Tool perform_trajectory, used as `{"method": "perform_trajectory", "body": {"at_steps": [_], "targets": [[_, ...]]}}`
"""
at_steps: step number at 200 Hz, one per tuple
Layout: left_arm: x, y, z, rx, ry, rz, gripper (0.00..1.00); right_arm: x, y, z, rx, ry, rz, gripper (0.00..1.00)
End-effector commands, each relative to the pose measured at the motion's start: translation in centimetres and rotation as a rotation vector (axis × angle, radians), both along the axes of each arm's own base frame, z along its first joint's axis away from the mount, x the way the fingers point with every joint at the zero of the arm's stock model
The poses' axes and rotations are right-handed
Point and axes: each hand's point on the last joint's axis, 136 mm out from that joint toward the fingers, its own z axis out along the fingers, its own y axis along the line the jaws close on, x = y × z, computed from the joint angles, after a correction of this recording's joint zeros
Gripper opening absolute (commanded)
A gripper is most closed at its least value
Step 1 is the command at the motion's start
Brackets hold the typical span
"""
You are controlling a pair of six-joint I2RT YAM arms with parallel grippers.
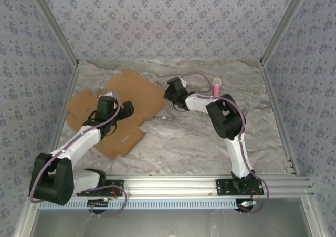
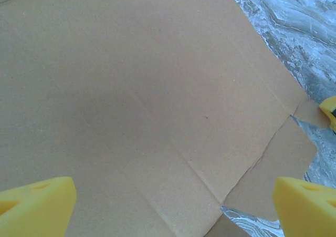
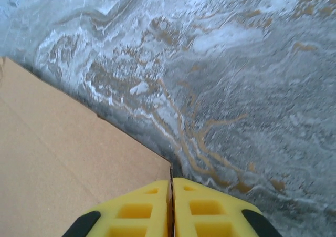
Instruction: Fold the paper box
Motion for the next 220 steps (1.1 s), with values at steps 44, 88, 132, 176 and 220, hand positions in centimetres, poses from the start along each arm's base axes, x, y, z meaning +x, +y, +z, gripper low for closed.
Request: {"method": "perform_trajectory", "body": {"at_steps": [44,88,132,176,220], "targets": [[-0.7,0.4,1.3,0.045,-0.022,-0.019,0.96,0.7,-9.7,4.5,0.061,-0.091,-0.201,0.07],[-1.7,2.1,-0.6,0.015,0.028,0.076,0.96,-2.8,-15.5,4.7,-0.035,-0.099,-0.273,0.07],[-3.9,4.8,-3.6,-0.060,0.130,0.196,0.93,-5.0,-16.5,4.6,-0.131,-0.105,-0.275,0.08],[-5.7,4.9,-5.3,-0.086,0.203,0.221,0.93,-5.1,-16.0,4.7,-0.169,-0.116,-0.251,0.08],[-5.8,3.9,-6.7,-0.136,0.257,0.191,0.88,-5.3,-15.9,4.4,-0.173,-0.116,-0.245,0.08]]}}
